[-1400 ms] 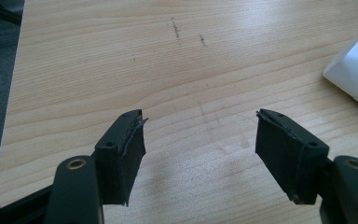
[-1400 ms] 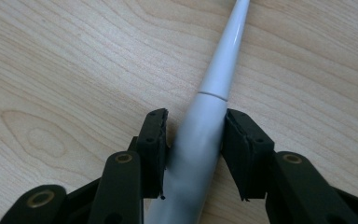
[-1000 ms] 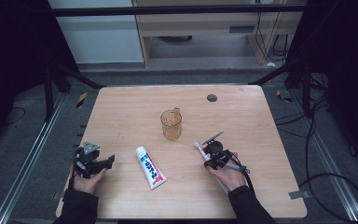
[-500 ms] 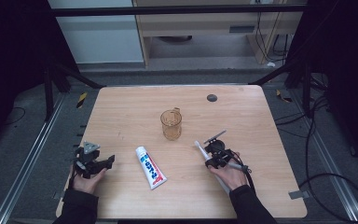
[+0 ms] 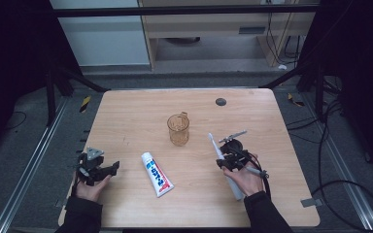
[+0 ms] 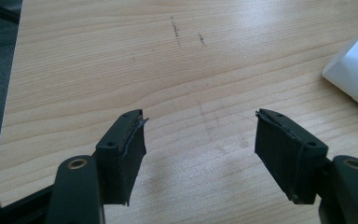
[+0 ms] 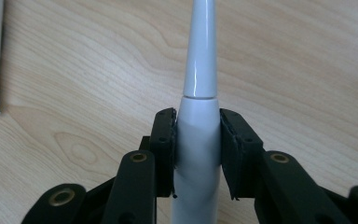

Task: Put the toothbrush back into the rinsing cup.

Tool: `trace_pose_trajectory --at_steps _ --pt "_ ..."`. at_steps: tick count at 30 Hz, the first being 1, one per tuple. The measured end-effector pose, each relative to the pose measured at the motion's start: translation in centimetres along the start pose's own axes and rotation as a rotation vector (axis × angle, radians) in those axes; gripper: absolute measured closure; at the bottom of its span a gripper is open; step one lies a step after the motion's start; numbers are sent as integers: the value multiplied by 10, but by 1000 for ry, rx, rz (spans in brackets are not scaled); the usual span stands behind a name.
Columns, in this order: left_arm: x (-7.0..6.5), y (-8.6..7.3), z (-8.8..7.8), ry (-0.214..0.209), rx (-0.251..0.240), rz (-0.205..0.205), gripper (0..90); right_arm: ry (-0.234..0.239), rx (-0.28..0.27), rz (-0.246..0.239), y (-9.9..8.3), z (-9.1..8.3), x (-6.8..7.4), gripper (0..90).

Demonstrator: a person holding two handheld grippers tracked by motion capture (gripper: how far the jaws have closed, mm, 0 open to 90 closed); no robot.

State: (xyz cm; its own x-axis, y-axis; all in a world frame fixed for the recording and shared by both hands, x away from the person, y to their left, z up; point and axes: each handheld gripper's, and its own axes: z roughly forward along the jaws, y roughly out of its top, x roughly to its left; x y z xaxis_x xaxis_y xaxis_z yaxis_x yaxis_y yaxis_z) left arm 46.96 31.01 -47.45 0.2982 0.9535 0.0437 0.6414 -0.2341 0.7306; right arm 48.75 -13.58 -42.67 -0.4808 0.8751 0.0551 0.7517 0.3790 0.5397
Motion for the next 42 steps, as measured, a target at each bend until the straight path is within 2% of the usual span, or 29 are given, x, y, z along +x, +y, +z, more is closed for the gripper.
trace_pose_trajectory --at_steps 11,18,22,29,36,42 --pt "0 0 0 0 1 2 324 -5 -172 12 5 -31 -3 680" --pt "0 0 -1 1 -3 1 325 1 -339 13 13 -50 0 680" --pt "0 0 -1 1 -5 0 327 17 -453 27 19 -59 1 680" --pt "0 0 -1 0 -11 -2 333 26 -592 55 28 -65 6 680" --pt "1 0 -2 -5 -13 -5 335 25 -722 82 36 -63 12 680" --pt "1 0 -2 -4 -16 -7 337 27 -804 98 47 -63 17 680"
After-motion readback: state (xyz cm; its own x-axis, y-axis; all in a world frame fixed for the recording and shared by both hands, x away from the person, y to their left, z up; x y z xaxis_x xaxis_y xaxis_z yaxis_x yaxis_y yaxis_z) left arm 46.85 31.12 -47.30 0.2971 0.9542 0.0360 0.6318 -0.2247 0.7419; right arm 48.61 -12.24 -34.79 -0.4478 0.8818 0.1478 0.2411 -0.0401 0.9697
